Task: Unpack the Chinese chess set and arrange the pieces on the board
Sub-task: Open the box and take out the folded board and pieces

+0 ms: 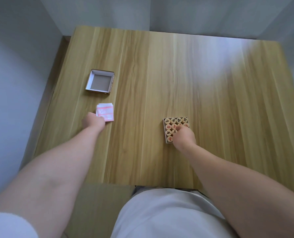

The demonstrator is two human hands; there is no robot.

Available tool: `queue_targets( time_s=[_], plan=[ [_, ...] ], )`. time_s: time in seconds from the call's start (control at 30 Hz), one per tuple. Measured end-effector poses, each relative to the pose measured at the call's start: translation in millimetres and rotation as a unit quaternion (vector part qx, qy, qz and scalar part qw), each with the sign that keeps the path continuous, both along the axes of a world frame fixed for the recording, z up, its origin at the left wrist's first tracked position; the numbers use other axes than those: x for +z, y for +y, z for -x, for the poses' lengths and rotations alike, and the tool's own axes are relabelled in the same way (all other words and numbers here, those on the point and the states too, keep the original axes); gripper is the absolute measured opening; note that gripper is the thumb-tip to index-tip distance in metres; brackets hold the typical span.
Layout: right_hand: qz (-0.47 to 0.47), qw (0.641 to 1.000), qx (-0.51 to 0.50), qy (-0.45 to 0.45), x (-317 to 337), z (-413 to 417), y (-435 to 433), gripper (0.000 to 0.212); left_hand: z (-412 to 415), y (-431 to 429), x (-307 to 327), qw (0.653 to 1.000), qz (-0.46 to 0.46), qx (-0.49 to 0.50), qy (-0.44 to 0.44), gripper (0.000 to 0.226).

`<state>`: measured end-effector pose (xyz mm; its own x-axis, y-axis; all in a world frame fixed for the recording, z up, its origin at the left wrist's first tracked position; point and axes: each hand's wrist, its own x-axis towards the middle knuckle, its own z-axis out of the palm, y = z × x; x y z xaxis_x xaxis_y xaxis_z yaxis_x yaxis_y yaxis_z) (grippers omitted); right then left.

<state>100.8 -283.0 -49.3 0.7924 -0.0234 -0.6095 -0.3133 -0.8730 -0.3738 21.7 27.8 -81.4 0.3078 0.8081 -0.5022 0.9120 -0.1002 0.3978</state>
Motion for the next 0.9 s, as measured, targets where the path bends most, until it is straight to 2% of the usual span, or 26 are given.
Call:
queue_targets(
  time_s=[0.1,0.17,0.27,0.37,0.43,0.57,0.7,0.8,0.9],
  plan=[
    [0.015,1.000,-0.008,-0.012,-0.2,-0.7,0.5,0.046,-1.3,2.7,9.2,0.997,-0.055,0.037,0.049,0.035],
    [0.015,1.000,-0.019,-0.017,-0.6,-1.4,-0.2,0.045,-1.6,-10.6,12.1,0.993,-0.088,0.020,0.073,0.044],
    [0.025,0.998,-0.042,-0.027,-2.6,-4.3,-6.5,0.049,-3.4,-44.6,10.4,0.986,-0.127,-0.075,0.071,0.045],
    [0.045,0.996,-0.071,-0.035,-3.0,-10.9,-16.7,0.044,-8.0,-86.2,3.0,0.972,-0.139,-0.184,0.046,0.043],
    [0.052,0.994,-0.093,-0.034,-5.2,-15.8,-23.3,0.040,-9.8,-114.4,-2.8,0.961,-0.106,-0.253,0.018,0.044],
    [0.043,0.990,-0.133,-0.016,-8.3,-24.1,-31.9,0.035,-17.7,-170.3,-4.4,0.933,0.019,-0.355,-0.056,0.041],
    [0.006,0.986,-0.168,0.016,-11.4,-32.2,-39.5,0.025,-39.4,-220.3,13.6,0.953,0.150,-0.252,-0.069,0.040],
    [-0.039,0.977,-0.201,0.053,-10.4,-35.0,-42.3,0.015,-50.4,-241.7,21.2,0.962,0.168,-0.208,-0.052,0.046],
    [-0.100,0.953,-0.273,0.087,-10.1,-41.6,-49.8,0.018,-60.4,-249.2,25.7,0.961,0.178,-0.205,-0.053,0.048]
  ],
)
